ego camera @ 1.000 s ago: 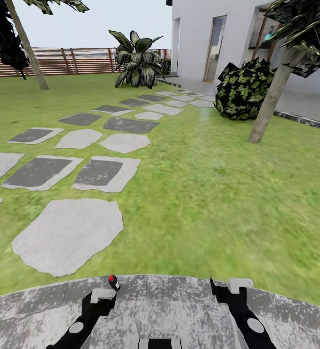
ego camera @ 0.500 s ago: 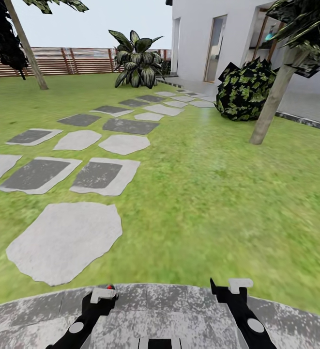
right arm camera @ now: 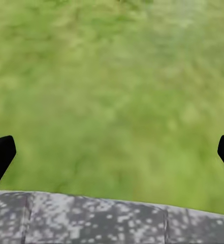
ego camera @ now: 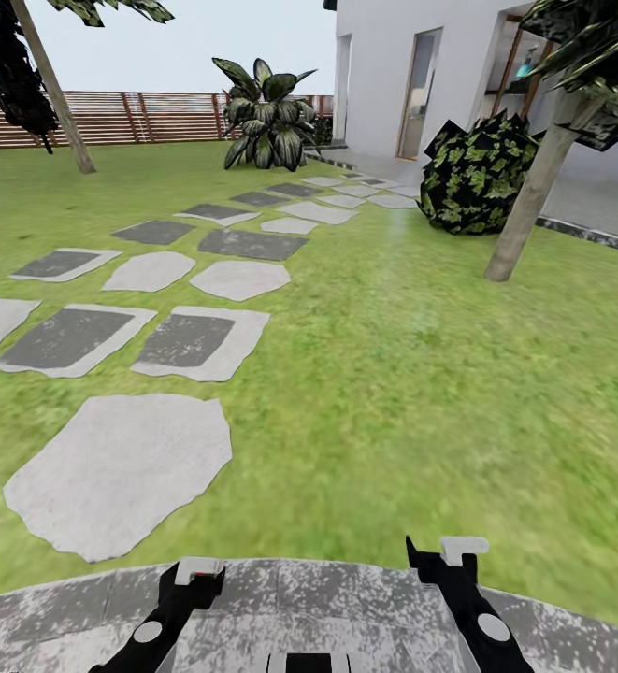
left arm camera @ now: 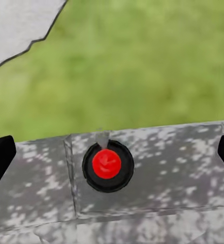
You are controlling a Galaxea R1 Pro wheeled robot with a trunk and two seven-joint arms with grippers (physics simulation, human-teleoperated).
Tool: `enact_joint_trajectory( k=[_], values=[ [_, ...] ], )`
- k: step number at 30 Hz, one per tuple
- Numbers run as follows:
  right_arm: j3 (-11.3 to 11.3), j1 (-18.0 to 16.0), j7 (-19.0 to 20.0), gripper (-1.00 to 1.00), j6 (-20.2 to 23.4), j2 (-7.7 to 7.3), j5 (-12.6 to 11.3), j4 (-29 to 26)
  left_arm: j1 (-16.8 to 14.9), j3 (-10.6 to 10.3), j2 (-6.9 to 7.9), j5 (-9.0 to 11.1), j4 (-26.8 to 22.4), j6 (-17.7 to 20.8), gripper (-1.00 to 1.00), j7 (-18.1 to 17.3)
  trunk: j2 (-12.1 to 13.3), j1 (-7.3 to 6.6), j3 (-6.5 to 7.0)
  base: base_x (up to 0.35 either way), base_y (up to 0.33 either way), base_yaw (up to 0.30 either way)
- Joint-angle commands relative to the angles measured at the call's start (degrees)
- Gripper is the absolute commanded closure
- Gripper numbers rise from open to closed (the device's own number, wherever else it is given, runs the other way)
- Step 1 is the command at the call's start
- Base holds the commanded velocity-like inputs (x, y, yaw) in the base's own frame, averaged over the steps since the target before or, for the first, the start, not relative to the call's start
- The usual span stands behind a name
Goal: Pick up the pesticide atomizer in the garden and spray insectifuge to fully cover both potted plants in the garden.
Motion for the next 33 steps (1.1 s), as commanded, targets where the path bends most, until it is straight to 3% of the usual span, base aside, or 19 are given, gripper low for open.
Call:
enact_joint_trajectory(
  k=[1, 11, 22, 30, 33],
  values=[
    [-0.01, -0.01, -0.01, -1.00, -0.17, 0.00, 0.01, 0.04, -0.03, -0.07, 0.00, -0.31, 0.04, -0.19, -1.00, 0.01, -0.01, 0.00, -0.04, 0.104, -0.089, 0.196],
    [-0.01, -0.01, -0.03, -1.00, -0.17, 0.00, 0.00, -0.01, -0.03, -0.07, -0.10, -0.23, 0.02, -0.26, -1.00, -0.01, -0.01, 0.00, -0.04, 0.018, -0.020, 0.134],
    [-0.01, -0.01, -0.04, -1.00, -0.17, -0.03, 0.00, -0.02, -0.03, -0.16, -0.30, -0.28, 0.02, -0.22, -1.00, -0.07, -0.01, 0.00, -0.04, -0.133, -0.137, 0.201],
    [-0.01, -0.01, -0.08, -1.00, -0.17, -0.02, 0.00, -0.02, -0.03, -0.13, -0.22, -0.23, -0.11, -0.26, -1.00, -0.07, -0.01, 0.00, -0.04, -0.009, -0.008, 0.039],
    [-0.03, -0.01, -0.08, -1.00, -0.17, -0.02, 0.00, -0.02, -0.03, -0.08, -0.06, -0.23, -0.15, -0.26, -1.00, -0.07, -0.05, 0.08, -0.73, -0.001, 0.000, 0.002]
  ],
)
